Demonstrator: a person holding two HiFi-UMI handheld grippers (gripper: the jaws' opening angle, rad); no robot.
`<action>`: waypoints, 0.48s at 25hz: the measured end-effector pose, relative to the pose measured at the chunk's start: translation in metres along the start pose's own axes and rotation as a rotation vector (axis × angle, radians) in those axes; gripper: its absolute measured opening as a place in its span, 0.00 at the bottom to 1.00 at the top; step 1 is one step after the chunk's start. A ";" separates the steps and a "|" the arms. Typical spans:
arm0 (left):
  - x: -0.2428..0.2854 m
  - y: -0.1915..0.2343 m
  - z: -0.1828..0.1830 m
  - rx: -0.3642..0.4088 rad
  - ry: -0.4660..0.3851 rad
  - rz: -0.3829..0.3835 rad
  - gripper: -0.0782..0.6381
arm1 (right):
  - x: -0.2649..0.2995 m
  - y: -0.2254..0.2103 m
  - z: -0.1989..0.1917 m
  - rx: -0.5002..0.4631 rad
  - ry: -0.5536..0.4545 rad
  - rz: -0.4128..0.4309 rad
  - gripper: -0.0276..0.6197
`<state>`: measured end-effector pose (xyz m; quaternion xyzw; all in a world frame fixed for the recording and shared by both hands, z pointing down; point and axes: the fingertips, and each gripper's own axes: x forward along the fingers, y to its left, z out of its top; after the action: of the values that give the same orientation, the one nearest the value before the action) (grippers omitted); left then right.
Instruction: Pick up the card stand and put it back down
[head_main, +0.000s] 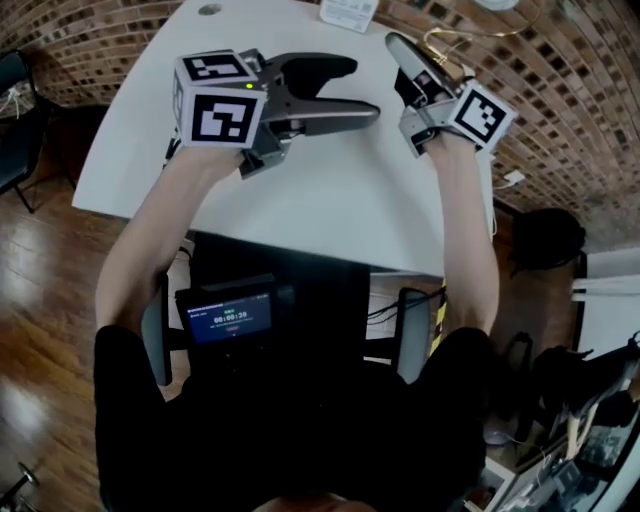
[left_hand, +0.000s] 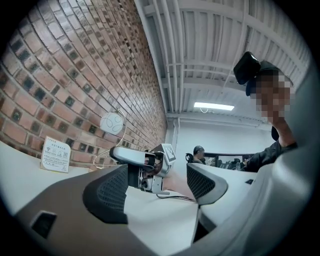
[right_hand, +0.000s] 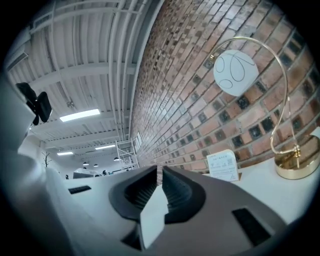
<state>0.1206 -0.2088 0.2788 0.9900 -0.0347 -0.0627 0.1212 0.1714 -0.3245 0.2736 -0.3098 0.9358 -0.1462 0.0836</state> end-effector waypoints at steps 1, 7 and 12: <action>-0.002 -0.004 -0.001 -0.002 -0.003 -0.003 0.61 | -0.002 0.006 -0.002 0.006 -0.007 0.004 0.11; -0.010 -0.013 -0.006 -0.014 -0.024 -0.029 0.61 | -0.006 0.036 -0.005 0.019 -0.047 0.053 0.11; -0.024 -0.021 -0.012 -0.055 -0.049 -0.026 0.61 | -0.010 0.063 -0.010 0.024 -0.067 0.083 0.11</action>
<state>0.1001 -0.1837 0.2883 0.9849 -0.0228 -0.0892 0.1466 0.1422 -0.2679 0.2635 -0.2746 0.9426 -0.1434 0.1247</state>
